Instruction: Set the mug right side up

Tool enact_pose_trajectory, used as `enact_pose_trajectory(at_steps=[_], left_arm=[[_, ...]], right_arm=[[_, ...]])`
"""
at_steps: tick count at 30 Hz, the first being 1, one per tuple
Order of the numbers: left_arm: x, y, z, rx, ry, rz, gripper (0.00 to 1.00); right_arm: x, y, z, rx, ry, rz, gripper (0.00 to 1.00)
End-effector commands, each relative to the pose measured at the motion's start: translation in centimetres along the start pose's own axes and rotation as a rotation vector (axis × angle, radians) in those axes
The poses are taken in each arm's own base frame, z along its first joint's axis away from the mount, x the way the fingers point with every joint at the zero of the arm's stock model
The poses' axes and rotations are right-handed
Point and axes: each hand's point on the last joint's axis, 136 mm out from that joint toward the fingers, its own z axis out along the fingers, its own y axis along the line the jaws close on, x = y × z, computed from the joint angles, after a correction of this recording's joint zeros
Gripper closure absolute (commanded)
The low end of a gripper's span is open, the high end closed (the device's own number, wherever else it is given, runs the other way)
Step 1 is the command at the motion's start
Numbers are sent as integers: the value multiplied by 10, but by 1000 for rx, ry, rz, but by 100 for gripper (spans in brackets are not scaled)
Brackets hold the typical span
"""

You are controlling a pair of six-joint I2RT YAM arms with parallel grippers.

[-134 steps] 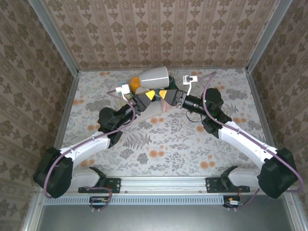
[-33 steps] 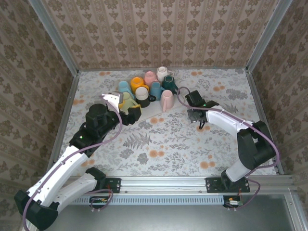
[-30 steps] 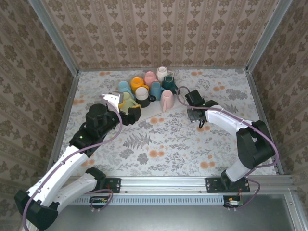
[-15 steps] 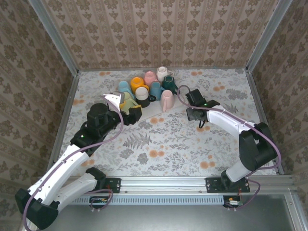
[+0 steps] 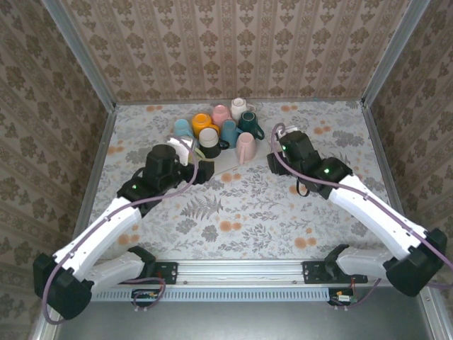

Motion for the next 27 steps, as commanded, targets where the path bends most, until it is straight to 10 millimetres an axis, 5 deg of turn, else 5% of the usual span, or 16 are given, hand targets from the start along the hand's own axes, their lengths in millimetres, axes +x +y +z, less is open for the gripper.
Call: enact_pose_trajectory(at_steps=[1,6,10,19,27], left_arm=[[-4,-1,6,-38,63,36,15],[-3,-18,32,-42,160,99,13],[-1,-39,70,-28,261,193,15],[9,-31,160,-52,365,159,27],[26,-24,207,-58,437,103,31]], right_arm=[[17,6,-9,-40,31,4,35],[40,16,-13,-113,40,45,38],[50,5,-21,-92,-4,58,40],[55,-16,-40,-48,-63,55,40],[56,-21,-48,-46,-91,63,39]])
